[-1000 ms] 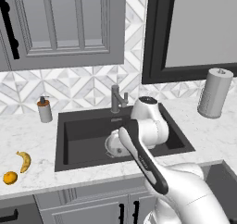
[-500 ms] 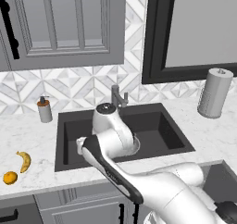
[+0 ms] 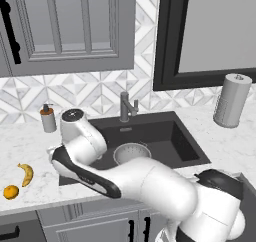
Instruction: Put the colander in the sink, put the banana, tangerine in the colander, and turn on the sink faucet and pour water over the colander.
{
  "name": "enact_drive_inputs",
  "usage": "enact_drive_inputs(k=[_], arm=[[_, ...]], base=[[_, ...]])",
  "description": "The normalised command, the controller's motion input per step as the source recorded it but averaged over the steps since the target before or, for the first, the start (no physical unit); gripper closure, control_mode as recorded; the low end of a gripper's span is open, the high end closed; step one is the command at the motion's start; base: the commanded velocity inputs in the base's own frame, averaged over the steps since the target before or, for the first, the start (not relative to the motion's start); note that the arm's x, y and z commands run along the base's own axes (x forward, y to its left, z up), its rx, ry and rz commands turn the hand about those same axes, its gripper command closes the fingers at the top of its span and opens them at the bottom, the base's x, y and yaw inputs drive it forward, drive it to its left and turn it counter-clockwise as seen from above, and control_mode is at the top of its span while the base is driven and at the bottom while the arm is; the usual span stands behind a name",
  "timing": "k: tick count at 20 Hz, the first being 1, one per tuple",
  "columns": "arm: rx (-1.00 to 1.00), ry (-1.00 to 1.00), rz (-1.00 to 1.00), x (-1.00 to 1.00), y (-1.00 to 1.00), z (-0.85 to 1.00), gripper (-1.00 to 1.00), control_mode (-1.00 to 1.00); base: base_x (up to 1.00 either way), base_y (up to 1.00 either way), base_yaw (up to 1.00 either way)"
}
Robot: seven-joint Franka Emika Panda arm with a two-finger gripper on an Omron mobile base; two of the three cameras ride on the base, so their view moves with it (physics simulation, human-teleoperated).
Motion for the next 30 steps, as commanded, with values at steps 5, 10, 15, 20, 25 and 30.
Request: enact_drive_inputs(k=[5, 10, 15, 20, 25, 30], arm=[[0.0, 0.0, 0.0, 0.17, 0.93, -0.07, -1.0, -1.0], [0.13, 0.0, 0.0, 0.21, 0.57, -0.21, -1.0, -1.0], [0.26, 0.01, 0.0, 0.23, 0.47, -0.26, -1.0, -1.0], [0.06, 0.04, 0.0, 0.18, 0.37, -0.4, -1.0, -1.0], [0.0, 0.09, 0.0, 0.2, 0.27, -0.17, -1.0, -1.0], [-0.03, 0.21, 0.0, 0.2, 0.31, -0.08, -1.0, -1.0]], base=[[0.0, 0.0, 0.0], [0.0, 0.0, 0.0], [0.0, 0.0, 0.0], [0.0, 0.0, 0.0], [0.0, 0.0, 0.0], [0.0, 0.0, 0.0]])
